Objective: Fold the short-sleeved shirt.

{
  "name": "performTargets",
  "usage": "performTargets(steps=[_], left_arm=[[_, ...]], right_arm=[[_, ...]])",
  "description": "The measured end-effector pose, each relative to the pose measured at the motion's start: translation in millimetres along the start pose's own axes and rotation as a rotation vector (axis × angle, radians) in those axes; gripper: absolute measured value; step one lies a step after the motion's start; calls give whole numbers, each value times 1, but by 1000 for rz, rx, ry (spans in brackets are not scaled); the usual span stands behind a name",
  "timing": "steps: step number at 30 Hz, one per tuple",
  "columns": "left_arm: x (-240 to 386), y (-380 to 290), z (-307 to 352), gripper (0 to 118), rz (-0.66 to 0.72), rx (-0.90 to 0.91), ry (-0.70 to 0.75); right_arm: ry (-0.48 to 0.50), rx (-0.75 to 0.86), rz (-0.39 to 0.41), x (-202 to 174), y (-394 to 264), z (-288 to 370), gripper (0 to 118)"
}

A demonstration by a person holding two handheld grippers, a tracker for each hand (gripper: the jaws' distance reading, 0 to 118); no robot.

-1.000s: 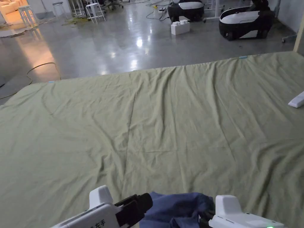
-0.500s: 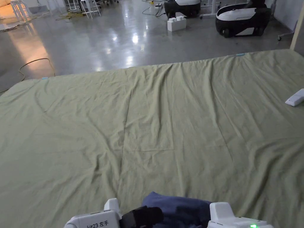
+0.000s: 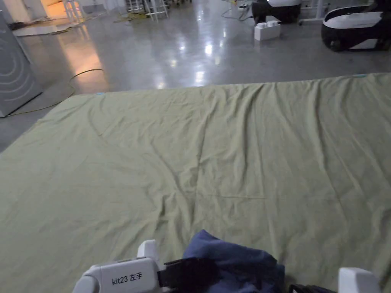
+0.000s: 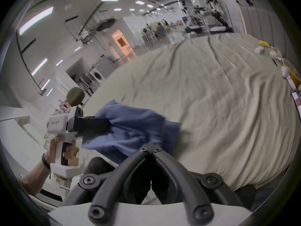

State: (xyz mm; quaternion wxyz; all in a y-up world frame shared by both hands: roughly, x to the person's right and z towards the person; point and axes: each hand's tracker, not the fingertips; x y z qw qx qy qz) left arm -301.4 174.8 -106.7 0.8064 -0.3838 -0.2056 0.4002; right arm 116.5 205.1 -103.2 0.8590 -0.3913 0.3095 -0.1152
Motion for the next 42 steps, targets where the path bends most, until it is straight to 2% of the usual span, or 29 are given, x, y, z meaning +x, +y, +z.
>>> performTargets(steps=[2, 4, 5, 7, 9, 12, 13, 15, 16, 19, 22, 27, 28, 31, 34, 36, 40, 42], left_arm=[[-16, 23, 57, 32, -64, 40, 107], [-41, 46, 110, 32, -48, 82, 236], [-56, 61, 134, 32, -14, 80, 324], [-84, 84, 168, 32, 28, 59, 499], [-114, 103, 190, 32, 66, 66, 569], [-144, 115, 199, 34, 106, 97, 636], [-144, 113, 193, 39, 93, 100, 679], [-149, 112, 184, 62, 117, 130, 830], [-148, 111, 185, 68, 122, 141, 896], [-135, 112, 190, 69, 48, 201, 965], [-77, 99, 213, 69, -109, 319, 970], [54, 36, 235, 69, -433, 537, 762], [77, 18, 232, 69, -512, 619, 779], [134, -37, 208, 69, -756, 826, 948], [180, -83, 179, 69, -907, 867, 882], [202, -108, 157, 69, -905, 911, 872], [223, -122, 140, 68, -887, 870, 762], [227, -125, 137, 63, -898, 854, 697]], right_arm=[[2, 4, -21, -5, -2, 6, 0], [13, -24, -54, -8, -6, 5, 0], [-7, -71, -51, -11, -9, 5, 0], [-22, -96, 3, -19, -15, 7, 0], [-18, -120, 16, -24, -19, 3, 0], [0, -136, -19, -26, -24, -1, 0], [-1, -140, -19, -28, -25, -1, 0], [1, -145, -3, -33, -28, 1, 0], [10, -150, 7, -30, -29, 2, 0], [20, -140, 46, -30, -27, 10, 0], [-2, -72, 52, -27, -17, 30, 0], [-96, 96, 82, -19, -2, 72, 0], [-113, 139, 88, -19, 1, 83, 0], [-176, 289, 82, -17, 8, 110, 0], [-253, 450, 133, -17, 10, 132, 0], [-299, 520, 176, -21, 10, 144, 0], [-355, 649, 246, -33, 5, 166, 0], [-383, 753, 290, -42, -2, 177, 0]])
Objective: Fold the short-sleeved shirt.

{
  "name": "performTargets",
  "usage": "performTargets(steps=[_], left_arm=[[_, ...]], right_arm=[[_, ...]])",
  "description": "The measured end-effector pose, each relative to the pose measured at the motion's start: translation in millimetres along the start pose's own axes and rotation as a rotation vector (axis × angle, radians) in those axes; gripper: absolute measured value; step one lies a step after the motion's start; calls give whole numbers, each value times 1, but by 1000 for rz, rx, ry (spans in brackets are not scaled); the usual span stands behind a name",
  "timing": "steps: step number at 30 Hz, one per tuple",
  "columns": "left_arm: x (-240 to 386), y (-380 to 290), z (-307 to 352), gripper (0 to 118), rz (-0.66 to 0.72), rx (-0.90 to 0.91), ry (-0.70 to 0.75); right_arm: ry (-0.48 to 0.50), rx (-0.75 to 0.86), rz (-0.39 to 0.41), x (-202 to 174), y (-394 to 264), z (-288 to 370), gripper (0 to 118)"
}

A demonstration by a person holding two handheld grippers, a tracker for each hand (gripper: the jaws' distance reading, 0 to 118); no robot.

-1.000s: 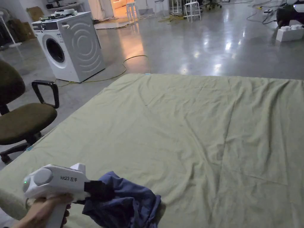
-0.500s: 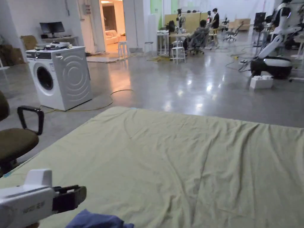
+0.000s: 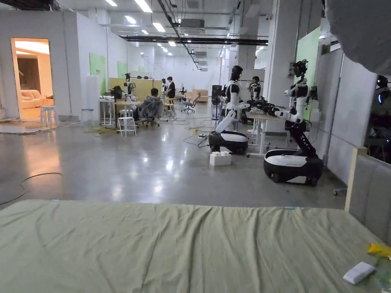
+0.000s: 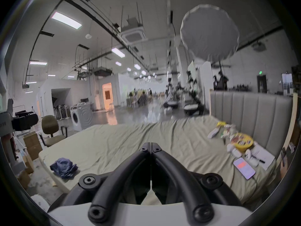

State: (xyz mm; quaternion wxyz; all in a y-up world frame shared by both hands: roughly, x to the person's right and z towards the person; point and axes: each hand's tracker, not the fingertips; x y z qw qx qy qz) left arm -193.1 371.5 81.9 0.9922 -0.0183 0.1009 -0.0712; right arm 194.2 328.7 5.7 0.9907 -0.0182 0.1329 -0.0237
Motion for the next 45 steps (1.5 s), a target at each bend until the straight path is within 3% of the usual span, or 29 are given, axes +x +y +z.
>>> performTargets(steps=[2, 3, 4, 8, 15, 28, 29, 31, 32, 34, 36, 40, 42, 43, 45], left_arm=[[8, 4, 3, 48, 8, -8, 4], [12, 4, 9, 26, 15, 9, 1], [15, 4, 12, 12, 21, 17, -3], [23, 7, 17, 0, -10, 5, -27], [21, 14, 11, 0, 34, 38, -20], [22, 12, 3, 0, 43, 3, -21], [21, 11, 4, 0, 38, 6, -19], [19, 12, 6, 1, 36, 18, -27], [19, 12, 7, 4, 39, 15, -32], [19, 12, 7, 39, 39, 18, -27], [19, 13, 7, 79, 34, 6, -20], [15, 14, 8, 89, 44, 8, -9], [13, 15, 7, 113, 59, 3, 2], [12, 16, 6, 118, 62, 1, 4], [8, 16, 10, 118, 67, 10, 7]], right_arm=[[12, 37, 24, -4, 5, 7, 0], [7, 24, 12, -6, 5, 10, 0], [0, 42, 26, -7, 7, 13, 0], [-2, 42, 32, -7, 12, 13, 0], [-13, 22, -4, -3, 16, 9, 0], [6, 9, 1, -10, 22, 4, 1], [7, 6, 5, -11, 23, 3, 2], [17, 4, 11, -12, 24, 2, 18], [27, 1, 8, -13, 25, 1, 34], [45, -20, -11, -13, 25, 1, 72], [45, -14, -13, -16, 25, 1, 91], [51, -5, 9, -18, 27, 1, 108], [53, -7, 10, -18, 27, 0, 116], [55, 0, 4, -18, 27, 0, 117], [52, 10, -9, -18, 25, 0, 118]])
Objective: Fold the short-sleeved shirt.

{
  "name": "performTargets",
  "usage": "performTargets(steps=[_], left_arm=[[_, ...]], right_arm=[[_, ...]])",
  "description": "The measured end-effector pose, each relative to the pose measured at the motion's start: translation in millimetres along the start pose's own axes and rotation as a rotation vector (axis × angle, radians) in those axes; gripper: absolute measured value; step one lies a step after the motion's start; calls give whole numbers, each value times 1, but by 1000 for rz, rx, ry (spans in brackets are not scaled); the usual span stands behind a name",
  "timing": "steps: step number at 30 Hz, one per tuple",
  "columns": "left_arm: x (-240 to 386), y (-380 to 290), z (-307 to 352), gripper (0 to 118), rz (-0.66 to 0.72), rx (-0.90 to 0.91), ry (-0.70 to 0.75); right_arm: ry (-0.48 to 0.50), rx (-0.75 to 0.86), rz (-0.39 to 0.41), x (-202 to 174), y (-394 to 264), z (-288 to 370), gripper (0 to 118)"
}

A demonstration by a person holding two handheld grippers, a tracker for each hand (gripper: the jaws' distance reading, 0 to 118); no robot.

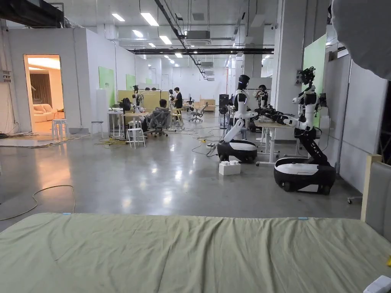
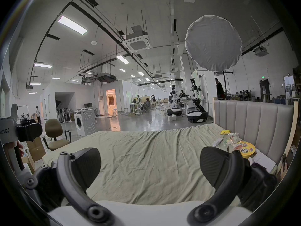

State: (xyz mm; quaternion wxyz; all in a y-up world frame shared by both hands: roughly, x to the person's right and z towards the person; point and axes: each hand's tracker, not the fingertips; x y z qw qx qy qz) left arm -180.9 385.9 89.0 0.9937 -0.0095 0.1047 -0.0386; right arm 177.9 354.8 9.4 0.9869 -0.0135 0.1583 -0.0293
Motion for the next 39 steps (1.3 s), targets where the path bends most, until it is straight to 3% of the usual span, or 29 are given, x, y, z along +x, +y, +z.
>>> performTargets(steps=[34, 39], left_arm=[[2, 0, -1, 118, 17, -27, -16], [2, -1, -1, 118, 21, -32, -17]], right_arm=[[-32, -27, 14, 3, 0, -5, 118], [-18, -70, -31, 5, 0, -9, 118]])
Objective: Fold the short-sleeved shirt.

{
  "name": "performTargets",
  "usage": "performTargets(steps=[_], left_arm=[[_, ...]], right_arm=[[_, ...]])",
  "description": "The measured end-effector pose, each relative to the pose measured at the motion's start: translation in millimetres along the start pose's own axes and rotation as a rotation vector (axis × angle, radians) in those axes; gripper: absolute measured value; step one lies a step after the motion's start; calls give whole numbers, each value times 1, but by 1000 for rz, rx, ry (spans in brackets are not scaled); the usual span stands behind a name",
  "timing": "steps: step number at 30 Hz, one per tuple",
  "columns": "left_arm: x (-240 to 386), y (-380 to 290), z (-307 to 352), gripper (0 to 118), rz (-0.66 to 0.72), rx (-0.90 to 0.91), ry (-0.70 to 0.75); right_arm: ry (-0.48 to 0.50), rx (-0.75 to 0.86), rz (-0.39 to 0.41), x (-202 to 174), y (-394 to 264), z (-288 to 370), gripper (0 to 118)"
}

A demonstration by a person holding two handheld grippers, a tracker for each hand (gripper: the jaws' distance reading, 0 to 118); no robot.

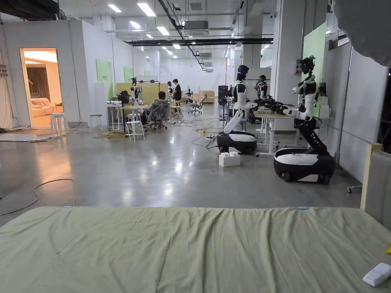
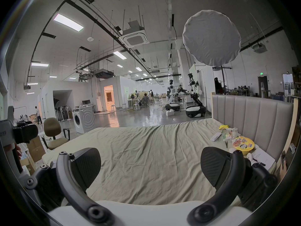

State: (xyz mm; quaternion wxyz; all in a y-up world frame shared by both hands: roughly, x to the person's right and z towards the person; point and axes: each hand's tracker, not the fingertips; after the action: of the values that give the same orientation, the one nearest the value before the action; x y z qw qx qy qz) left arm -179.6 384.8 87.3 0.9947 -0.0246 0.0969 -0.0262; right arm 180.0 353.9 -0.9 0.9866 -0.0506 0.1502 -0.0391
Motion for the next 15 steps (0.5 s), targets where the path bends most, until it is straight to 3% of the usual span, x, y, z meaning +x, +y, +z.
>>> performTargets(steps=[5, 8, 12, 15], left_arm=[[0, 0, -1, 118, -3, -14, 1], [-1, 0, -1, 118, 4, -17, -2], [0, 2, -2, 118, 17, -15, -12], [1, 2, -2, 118, 12, -12, -16]], right_arm=[[21, -18, -71, 4, 6, -2, 118], [50, -58, -165, 3, 16, -3, 118], [-125, -183, -215, -9, 30, -9, 118], [-167, -215, -185, -19, 35, -10, 118]])
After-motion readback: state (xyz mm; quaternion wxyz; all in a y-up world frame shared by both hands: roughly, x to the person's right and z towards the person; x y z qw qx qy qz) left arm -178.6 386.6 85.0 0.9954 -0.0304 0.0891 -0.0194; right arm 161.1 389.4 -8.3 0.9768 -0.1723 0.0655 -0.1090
